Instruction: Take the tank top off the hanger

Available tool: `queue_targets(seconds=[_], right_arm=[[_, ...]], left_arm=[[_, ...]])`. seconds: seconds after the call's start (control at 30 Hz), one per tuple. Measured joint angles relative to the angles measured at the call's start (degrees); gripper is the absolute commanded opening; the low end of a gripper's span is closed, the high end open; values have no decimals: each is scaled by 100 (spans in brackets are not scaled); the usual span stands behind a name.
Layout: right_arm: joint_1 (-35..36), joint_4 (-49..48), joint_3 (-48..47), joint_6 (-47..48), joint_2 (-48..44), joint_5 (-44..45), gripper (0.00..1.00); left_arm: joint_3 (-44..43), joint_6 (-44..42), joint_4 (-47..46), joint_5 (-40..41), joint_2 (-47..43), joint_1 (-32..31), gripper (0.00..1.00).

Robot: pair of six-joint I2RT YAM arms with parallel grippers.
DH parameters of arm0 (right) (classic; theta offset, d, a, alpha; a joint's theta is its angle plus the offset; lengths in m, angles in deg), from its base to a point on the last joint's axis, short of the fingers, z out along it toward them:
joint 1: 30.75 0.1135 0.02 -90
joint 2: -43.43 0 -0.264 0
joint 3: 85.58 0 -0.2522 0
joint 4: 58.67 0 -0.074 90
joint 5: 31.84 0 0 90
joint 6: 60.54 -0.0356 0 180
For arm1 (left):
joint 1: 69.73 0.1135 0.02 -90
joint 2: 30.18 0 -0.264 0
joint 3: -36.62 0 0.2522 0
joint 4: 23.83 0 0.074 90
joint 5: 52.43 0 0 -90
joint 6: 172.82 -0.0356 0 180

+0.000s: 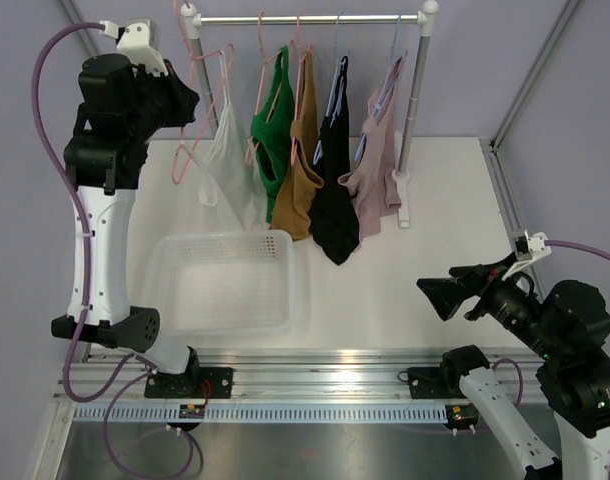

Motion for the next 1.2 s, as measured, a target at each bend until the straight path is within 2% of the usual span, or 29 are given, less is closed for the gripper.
queue_targets(seconds=[0.27,0.4,0.53,0.8,0.93,1.03,1.13,1.2], right_arm=[[2,0,-26,4,2,2,100],[2,0,-31,4,4,2,100],[2,2,-144,9,66,26,99],[2,101,-901,85,424,363,99],[2,181,-1097,107,463,481,99],[2,280,-1185,105,461,492,100],[2,323,-1270,107,457,455,100],[2,372,-1362,105,452,463,99]], left_arm=[[256,136,448,310,-907,0,0],[63,177,529,262,-1552,7,0],[-393,256,472,-483,-1928,9,0],[-31,691,-39,-2660,-2293,-101,0],[378,1174,-562,-3650,-2288,-431,0],[566,1486,-883,-4074,-2212,-813,0],[474,1528,-942,-4192,-1952,-1480,0],[85,1344,-656,-4006,-1556,-2138,0]])
